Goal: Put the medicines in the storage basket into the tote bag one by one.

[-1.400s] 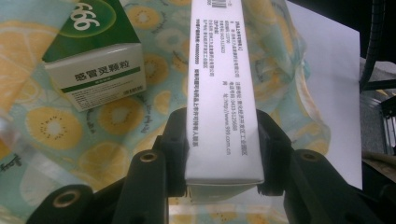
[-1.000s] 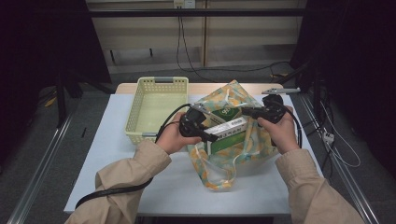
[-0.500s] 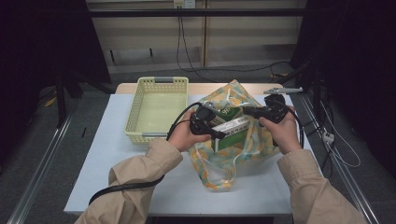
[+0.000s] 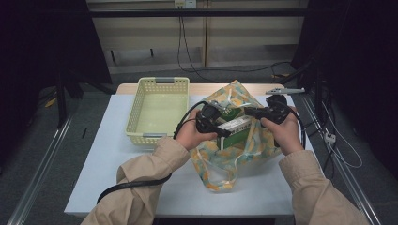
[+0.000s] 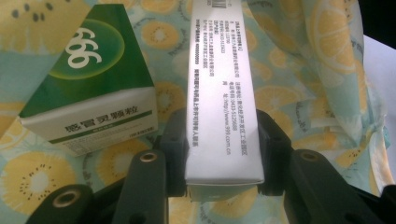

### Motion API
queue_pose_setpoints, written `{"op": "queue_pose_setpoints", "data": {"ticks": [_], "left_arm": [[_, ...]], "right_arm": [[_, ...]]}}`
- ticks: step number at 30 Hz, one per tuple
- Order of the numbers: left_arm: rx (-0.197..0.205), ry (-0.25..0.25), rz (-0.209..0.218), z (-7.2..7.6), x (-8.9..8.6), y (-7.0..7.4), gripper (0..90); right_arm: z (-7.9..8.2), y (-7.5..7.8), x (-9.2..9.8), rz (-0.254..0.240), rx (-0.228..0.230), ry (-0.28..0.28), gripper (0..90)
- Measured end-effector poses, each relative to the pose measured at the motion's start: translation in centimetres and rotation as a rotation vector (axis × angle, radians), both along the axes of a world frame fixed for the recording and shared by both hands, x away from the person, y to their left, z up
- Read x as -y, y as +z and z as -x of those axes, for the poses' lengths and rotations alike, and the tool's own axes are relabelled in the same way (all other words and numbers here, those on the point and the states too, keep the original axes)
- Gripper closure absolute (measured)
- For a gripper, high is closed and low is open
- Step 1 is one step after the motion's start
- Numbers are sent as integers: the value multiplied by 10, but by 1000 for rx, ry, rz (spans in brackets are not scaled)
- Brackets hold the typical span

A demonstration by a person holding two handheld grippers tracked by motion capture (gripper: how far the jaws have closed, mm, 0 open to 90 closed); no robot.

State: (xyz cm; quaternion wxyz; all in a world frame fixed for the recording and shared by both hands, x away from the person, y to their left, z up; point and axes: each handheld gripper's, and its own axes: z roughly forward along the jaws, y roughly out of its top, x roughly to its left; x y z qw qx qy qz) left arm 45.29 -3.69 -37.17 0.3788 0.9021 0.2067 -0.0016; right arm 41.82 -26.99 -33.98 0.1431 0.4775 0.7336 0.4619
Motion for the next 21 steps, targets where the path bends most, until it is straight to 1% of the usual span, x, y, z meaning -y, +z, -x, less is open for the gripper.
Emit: {"op": "queue_pose_setpoints", "data": {"ticks": [1, 2, 3, 6, 7, 9, 10, 12, 13, 14, 16, 17, 18, 19, 21], "left_arm": [[-24, -27, 28, -2, 0, -1, 626], [-25, -29, 34, -2, 1, -1, 625], [-22, -22, 31, -1, 2, -2, 625], [-22, -32, 30, 0, 4, -3, 625], [-22, -29, 24, 0, 5, -3, 625], [-24, -26, 36, 0, 6, -5, 625], [-22, -25, 35, -1, 7, -5, 625], [-19, -26, 26, -1, 9, -6, 625], [-25, -30, 23, -2, 10, -7, 625], [-25, -30, 28, -2, 12, -7, 625], [-22, -32, 19, -3, 14, -8, 625], [-22, -33, 24, -4, 16, -9, 625], [-22, -32, 15, -4, 17, -10, 625], [-15, -28, 19, -4, 19, -11, 625], [-17, -30, 26, -5, 21, -13, 625]], "right_arm": [[0, 0, 0, 0, 0, -3, 900], [0, 0, 1, 0, -1, -3, 900], [0, 0, 1, -1, -2, -4, 900], [0, 0, 1, -2, -1, -6, 900], [0, -1, 2, -2, -1, -7, 900], [-1, -1, 2, -3, -2, -10, 900], [-1, -1, 2, -4, -1, -11, 900], [-1, -1, 3, -5, 0, -12, 900], [-1, -1, 3, -6, -2, -12, 900], [-1, -1, 3, -5, -3, -10, 900], [-1, -1, 3, -6, -3, -12, 900], [-1, -1, 4, -7, -2, -12, 900], [-1, -1, 4, -6, -3, -12, 900], [-1, -1, 5, -7, -4, -11, 900], [-1, -2, 5, -11, -9, -13, 900]]}}
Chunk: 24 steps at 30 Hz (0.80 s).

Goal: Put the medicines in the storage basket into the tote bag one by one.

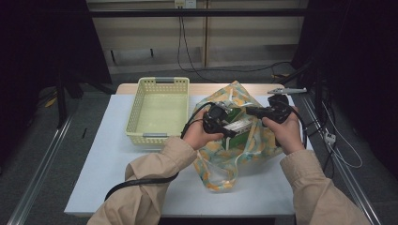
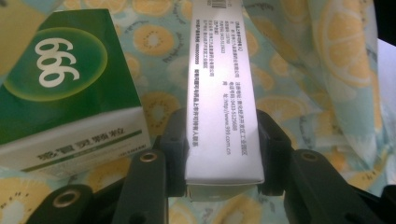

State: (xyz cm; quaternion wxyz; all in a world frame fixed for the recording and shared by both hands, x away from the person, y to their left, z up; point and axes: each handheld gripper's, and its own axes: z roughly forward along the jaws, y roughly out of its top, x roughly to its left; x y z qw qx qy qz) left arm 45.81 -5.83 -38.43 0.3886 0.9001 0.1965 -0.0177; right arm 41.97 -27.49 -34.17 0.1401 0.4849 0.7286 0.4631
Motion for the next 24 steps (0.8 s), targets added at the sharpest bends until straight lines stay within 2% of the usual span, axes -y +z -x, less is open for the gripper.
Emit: {"op": "queue_pose_setpoints", "data": {"ticks": [1, 2, 5, 6, 7, 11, 12, 13, 15, 16, 17, 18, 19, 21, 22, 23, 24], "left_arm": [[19, 19, -29, 1, 2, 0, 625], [-2, 5, 4, -1, 3, -1, 625], [9, 15, 7, -4, 8, -3, 624], [27, 41, -8, -4, 10, -2, 624], [13, 23, 24, -7, 12, -4, 624], [2, 41, 52, -10, 19, -9, 620], [-11, 45, 81, -11, 20, -11, 606], [-14, 44, 91, -11, 21, -12, 555], [-2, 66, 76, -10, 21, -13, 373], [-17, 61, 80, -9, 18, -12, 343], [-3, 84, 63, -7, 17, -11, 327], [-8, 90, 70, -5, 14, -10, 303], [-28, 64, 79, -5, 9, -9, 270], [-19, 64, 64, -1, 0, -6, 216], [-21, 62, 76, 1, -5, -5, 209], [-7, 79, 66, 5, -12, -3, 202], [-26, 57, 91, 5, -17, -3, 194]], "right_arm": [[0, 0, 0, 0, -1, 1, 900], [0, -1, 0, -1, 0, 1, 900], [-1, -1, 1, -4, 0, -1, 900], [-2, -1, 1, -4, 1, -2, 900], [-2, -1, 1, -4, 2, -2, 900], [-2, -2, 1, -4, -2, -2, 900], [-2, -2, 1, -4, -4, -3, 900], [-2, -2, 1, -4, -3, -4, 900], [-2, -2, 0, -3, -5, -4, 900], [-1, -2, 0, -2, -5, -2, 900], [-1, -2, 0, -3, -3, -1, 900], [-1, -2, -1, -1, -2, 1, 900], [-1, -3, -1, 3, -3, 0, 900], [0, -5, -1, 7, -5, 1, 900], [0, -6, -2, 8, -10, -2, 900], [0, -7, -2, 4, -7, -1, 900], [0, -8, -3, 7, -9, 0, 900]]}}
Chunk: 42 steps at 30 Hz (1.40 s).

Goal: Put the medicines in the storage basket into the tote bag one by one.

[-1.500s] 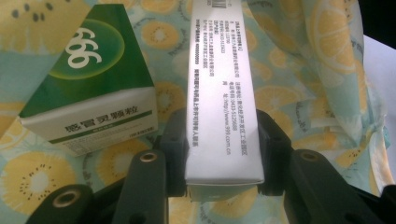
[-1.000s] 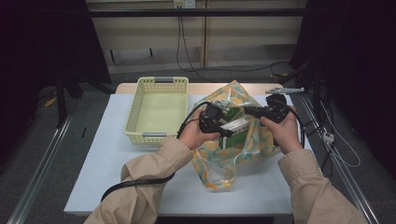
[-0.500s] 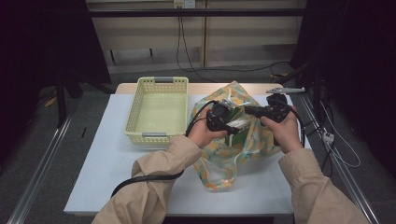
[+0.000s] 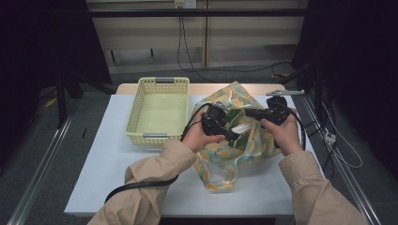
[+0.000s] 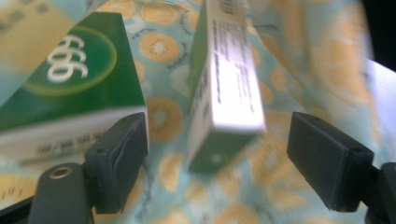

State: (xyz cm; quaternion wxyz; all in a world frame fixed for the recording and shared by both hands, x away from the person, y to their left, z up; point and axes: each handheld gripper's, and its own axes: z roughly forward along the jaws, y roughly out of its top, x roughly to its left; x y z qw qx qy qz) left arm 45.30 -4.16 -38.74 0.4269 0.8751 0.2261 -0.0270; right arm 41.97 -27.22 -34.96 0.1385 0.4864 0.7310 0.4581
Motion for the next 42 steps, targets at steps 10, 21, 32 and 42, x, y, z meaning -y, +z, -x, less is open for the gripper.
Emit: {"op": "queue_pose_setpoints", "data": {"ticks": [10, 21, 32, 42], "left_arm": [[0, 0, -24, 19, -39, -10, 128], [-5, -20, -72, 31, -42, -35, 113], [-6, -1, -126, 42, -51, -63, 134], [136, -56, -194, 53, -54, -69, 187]], "right_arm": [[3, -5, -4, 8, -9, 5, 900], [6, -4, -3, 11, -7, 9, 900], [7, -6, -5, 16, -11, 11, 900], [7, -7, -5, 18, -11, 9, 900]]}}
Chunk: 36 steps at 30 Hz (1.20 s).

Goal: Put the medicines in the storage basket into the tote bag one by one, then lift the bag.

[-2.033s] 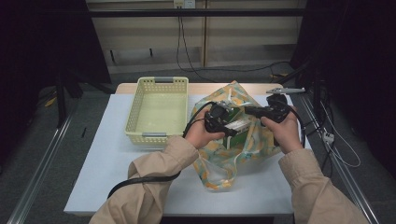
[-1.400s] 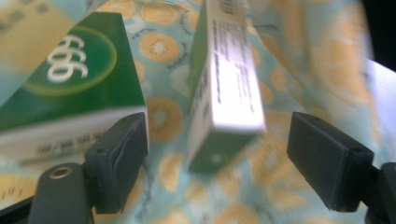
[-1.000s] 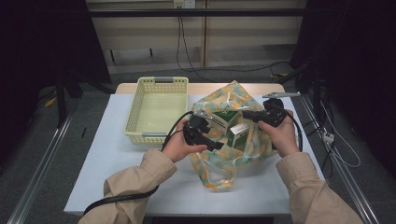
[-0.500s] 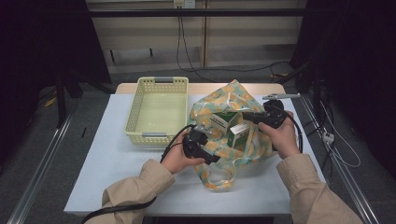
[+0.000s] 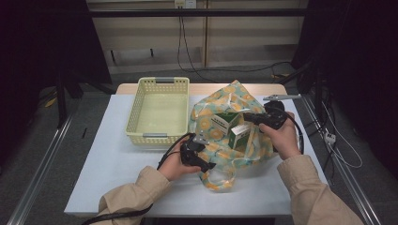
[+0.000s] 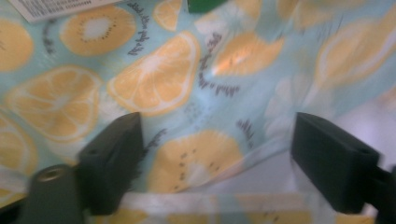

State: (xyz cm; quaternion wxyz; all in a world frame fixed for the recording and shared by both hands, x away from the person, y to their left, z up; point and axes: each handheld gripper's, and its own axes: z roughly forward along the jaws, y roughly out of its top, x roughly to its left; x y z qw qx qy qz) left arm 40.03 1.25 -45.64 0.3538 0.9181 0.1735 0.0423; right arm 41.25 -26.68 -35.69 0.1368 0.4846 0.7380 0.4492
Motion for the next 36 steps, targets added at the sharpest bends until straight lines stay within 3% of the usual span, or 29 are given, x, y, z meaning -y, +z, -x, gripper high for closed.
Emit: {"op": "queue_pose_setpoints", "data": {"ticks": [4, 7, 8, 16, 21, 22, 25, 30, 32, 35, 36], "left_arm": [[-17, 3, -15, -1, 1, 3, 249], [-22, 19, -1, -1, 1, 5, 374], [-4, 36, -13, -1, 0, 6, 423], [-100, 86, 65, -7, -4, 3, 848], [-133, 110, 58, -7, -2, 6, 900], [-114, 131, 35, -6, -1, 8, 900], [-144, 110, 63, -10, -4, 16, 900], [-121, 125, 140, -14, -7, 45, 900], [-110, 118, 157, -15, -6, 58, 900], [-60, 124, 157, -16, -1, 81, 900], [-64, 111, 169, -17, 0, 88, 900]], "right_arm": [[1, 1, 0, -1, 2, 0, 900], [2, 0, 0, 1, 2, 0, 900], [2, -1, 1, 2, 0, 1, 900], [2, -2, 1, -4, -2, -2, 900], [2, -3, 3, -5, -2, -4, 900], [2, -3, 3, -8, -1, -4, 900], [2, -2, 2, -12, 2, 3, 900], [2, -1, 4, -15, 5, 3, 900], [2, 0, 4, -18, 5, 2, 900], [3, 4, 4, -18, 9, 2, 900], [3, 6, 4, -17, 15, 2, 900]]}}
